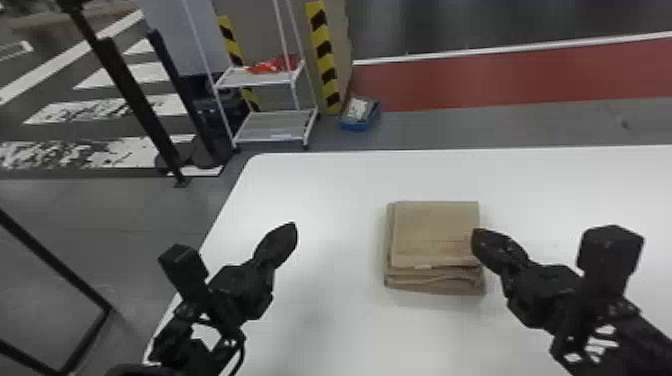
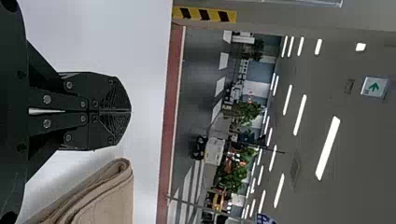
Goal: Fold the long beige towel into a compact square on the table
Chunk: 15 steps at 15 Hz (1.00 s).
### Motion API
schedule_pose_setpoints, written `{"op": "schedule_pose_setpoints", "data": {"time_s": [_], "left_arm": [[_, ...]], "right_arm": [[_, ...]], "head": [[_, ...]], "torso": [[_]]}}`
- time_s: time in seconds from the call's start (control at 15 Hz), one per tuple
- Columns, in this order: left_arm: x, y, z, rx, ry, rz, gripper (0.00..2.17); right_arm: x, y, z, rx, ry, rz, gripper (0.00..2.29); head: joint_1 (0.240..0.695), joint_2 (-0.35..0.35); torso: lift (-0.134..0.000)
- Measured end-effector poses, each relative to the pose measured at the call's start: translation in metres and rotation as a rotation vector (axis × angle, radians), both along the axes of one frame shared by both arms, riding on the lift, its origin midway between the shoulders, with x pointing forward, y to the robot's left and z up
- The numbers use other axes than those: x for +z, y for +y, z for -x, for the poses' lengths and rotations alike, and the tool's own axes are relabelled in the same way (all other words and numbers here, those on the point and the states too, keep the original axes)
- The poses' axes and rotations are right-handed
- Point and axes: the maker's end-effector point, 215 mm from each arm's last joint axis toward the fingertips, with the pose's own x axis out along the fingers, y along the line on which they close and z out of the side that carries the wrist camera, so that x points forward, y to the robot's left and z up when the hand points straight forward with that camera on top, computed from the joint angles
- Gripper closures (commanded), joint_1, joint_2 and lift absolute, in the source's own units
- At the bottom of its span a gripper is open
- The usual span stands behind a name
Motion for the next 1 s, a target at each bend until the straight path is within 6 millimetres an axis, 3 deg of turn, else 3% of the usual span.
{"op": "schedule_pose_setpoints", "data": {"time_s": [0.07,0.13,0.33,0.6,1.0], "left_arm": [[0.008,-0.002,0.001,-0.002,-0.015,-0.001,0.19],[0.019,-0.004,0.003,-0.004,-0.033,-0.002,0.0],[0.042,-0.005,0.01,0.035,-0.073,-0.024,0.01],[0.065,-0.003,0.02,0.143,-0.122,-0.129,0.02],[0.059,0.007,0.019,0.263,-0.186,-0.219,0.02]], "right_arm": [[0.014,-0.003,-0.002,-0.005,-0.02,-0.004,0.0],[0.026,-0.006,-0.004,-0.014,-0.037,0.003,0.0],[0.043,-0.023,-0.014,-0.095,-0.1,0.085,0.06],[0.037,-0.028,-0.013,-0.159,-0.108,0.13,0.06],[0.034,-0.025,0.022,-0.19,-0.139,0.188,0.07]], "head": [[0.695,0.255],[0.695,0.25],[0.695,0.229],[0.695,0.225],[0.695,0.251]], "torso": [[-0.123],[-0.123],[-0.123],[-0.123],[-0.123]]}}
